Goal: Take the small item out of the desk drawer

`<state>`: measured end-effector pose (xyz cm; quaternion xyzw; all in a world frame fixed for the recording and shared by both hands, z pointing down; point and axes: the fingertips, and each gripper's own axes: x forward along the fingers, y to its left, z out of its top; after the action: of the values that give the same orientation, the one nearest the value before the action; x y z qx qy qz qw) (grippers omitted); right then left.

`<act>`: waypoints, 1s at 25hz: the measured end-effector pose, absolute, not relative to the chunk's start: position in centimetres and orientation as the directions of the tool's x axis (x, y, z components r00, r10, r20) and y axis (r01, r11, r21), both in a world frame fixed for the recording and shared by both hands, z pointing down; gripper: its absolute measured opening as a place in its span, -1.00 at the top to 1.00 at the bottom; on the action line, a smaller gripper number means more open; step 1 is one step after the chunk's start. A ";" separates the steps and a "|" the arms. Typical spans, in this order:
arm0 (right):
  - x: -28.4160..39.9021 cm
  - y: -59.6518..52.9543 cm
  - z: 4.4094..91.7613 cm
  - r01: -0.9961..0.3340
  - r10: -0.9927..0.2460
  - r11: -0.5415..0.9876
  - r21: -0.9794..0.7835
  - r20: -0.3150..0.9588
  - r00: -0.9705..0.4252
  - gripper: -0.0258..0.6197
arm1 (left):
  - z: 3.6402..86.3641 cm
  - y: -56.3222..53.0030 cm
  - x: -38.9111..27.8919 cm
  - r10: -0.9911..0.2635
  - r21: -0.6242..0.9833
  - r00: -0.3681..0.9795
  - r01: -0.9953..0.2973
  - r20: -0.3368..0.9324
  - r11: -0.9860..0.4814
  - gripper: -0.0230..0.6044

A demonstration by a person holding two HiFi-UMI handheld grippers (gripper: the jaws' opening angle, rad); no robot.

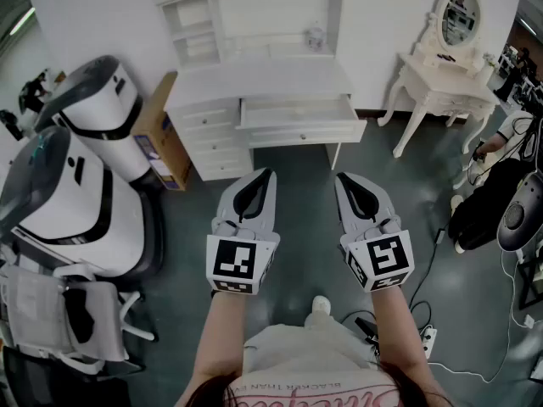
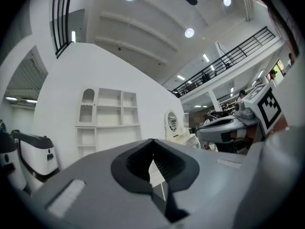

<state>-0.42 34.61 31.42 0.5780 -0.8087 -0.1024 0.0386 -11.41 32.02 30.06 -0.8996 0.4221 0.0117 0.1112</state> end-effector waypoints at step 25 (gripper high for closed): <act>-1.2 25.0 32.3 -0.929 -0.940 0.320 0.187 -0.064 -0.336 0.93 | 29.2 22.7 -12.4 -0.750 -0.099 0.638 -0.769 -0.172 -0.631 0.93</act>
<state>-1.25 24.96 32.33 0.5753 -0.8119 -0.0953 0.0280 -12.41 22.73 29.17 -0.9013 0.4216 0.0573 0.0819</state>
